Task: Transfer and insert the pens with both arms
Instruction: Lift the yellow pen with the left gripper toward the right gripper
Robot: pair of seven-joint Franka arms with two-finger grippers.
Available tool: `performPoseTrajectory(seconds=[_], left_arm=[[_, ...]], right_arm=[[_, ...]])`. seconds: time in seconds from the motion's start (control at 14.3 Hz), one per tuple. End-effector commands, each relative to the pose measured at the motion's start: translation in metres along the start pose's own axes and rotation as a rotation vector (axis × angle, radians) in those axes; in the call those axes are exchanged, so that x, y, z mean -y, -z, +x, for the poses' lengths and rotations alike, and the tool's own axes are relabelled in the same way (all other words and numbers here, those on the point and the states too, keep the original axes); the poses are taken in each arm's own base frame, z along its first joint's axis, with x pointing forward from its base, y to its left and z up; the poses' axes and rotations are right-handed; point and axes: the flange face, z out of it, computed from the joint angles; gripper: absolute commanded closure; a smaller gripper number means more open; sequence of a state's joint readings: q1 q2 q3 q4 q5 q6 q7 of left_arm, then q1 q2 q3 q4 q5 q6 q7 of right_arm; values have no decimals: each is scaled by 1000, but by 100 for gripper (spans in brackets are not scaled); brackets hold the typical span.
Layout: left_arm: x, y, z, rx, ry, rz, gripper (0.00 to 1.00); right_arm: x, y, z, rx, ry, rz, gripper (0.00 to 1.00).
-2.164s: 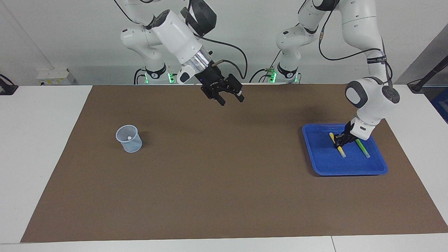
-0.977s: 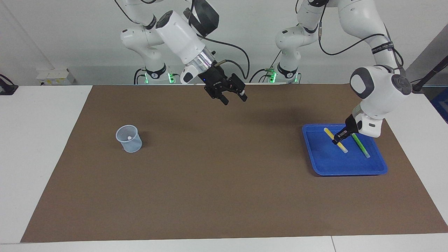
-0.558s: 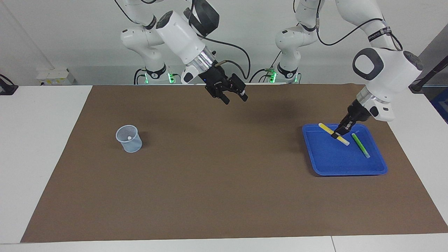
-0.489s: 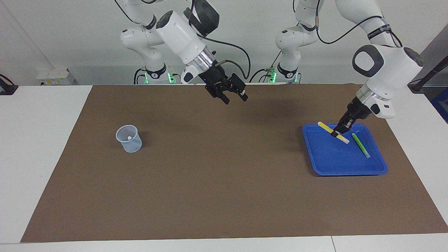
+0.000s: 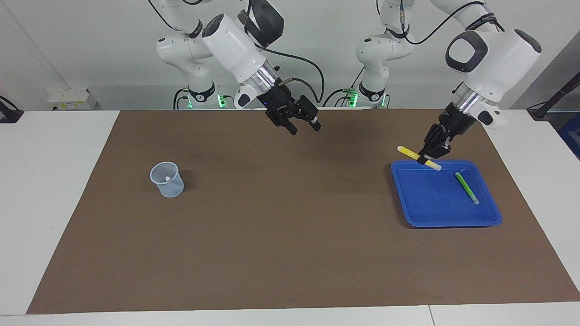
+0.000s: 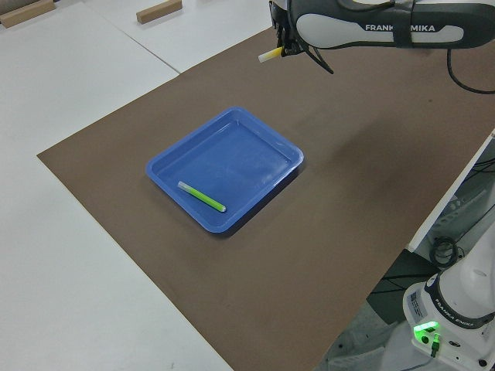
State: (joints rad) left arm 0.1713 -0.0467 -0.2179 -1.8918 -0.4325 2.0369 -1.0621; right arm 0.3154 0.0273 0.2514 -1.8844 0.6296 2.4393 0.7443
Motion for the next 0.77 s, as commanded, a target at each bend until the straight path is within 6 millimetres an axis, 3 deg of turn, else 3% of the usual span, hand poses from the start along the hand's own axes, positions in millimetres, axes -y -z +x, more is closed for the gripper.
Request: performPoseTrajectory(seconds=[0.0,0.28,0.7], left_arm=[[4,6,-25,40,115,-1,100],[4,5,-56,58,238,30,100],[9,13,-102,65,336,60,100]], right_arm=[[0,-2,0,0,-29,22,0],[1,-2,-1,0,-29,23,0],[18,-9,-24,-34,-83,92,0]])
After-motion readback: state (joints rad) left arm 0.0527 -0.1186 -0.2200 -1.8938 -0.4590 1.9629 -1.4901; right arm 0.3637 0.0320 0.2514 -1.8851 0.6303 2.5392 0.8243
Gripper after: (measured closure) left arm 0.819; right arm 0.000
